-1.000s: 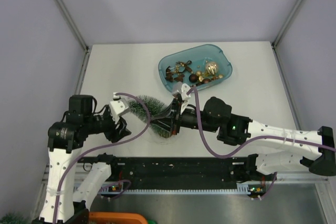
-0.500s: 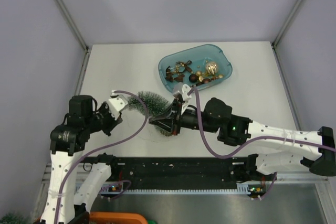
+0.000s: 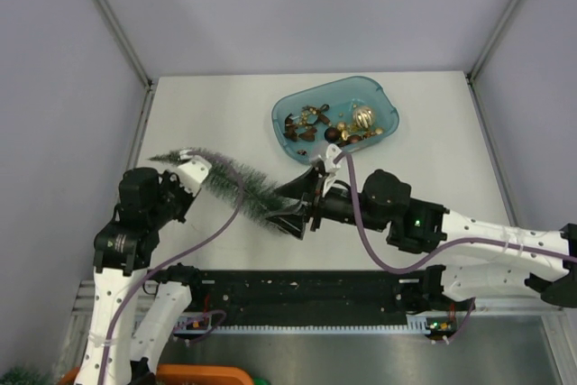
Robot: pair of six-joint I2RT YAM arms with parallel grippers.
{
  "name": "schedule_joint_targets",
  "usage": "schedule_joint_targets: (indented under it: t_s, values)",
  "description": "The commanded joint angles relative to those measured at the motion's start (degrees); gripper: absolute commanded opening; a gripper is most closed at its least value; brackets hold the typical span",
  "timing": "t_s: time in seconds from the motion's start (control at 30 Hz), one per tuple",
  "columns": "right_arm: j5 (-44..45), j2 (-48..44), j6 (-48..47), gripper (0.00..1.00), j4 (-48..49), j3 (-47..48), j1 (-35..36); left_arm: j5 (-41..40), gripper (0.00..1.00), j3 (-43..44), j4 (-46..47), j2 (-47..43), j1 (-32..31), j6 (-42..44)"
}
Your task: Decorate the small christmas tree
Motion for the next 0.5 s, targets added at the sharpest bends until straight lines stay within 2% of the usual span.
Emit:
schedule_joint_targets:
  t_s: [0.0,0.1,0.27,0.47]
  values:
    - [9.55,-5.00,-3.57,0.70,-2.73,1.69,0.64,0.08,0.00,2.17,4.81,-0.40,0.00,-0.95]
    - [16.76,-4.05,-6.03,0.79,-6.59,5.19,0.29,0.17,0.00,2.44,5.17,-0.05,0.00,-1.30]
    - [18.36,2.45,-6.04,0.81,-11.26,8.46,-0.94,-1.76,0.00,0.86,4.64,-0.40,0.00,-1.91]
    - [18.10,11.86,-7.01,0.84,-12.32,8.38,-3.48,-8.51,0.00,-3.18,5.86,-2.33,0.17,-3.76]
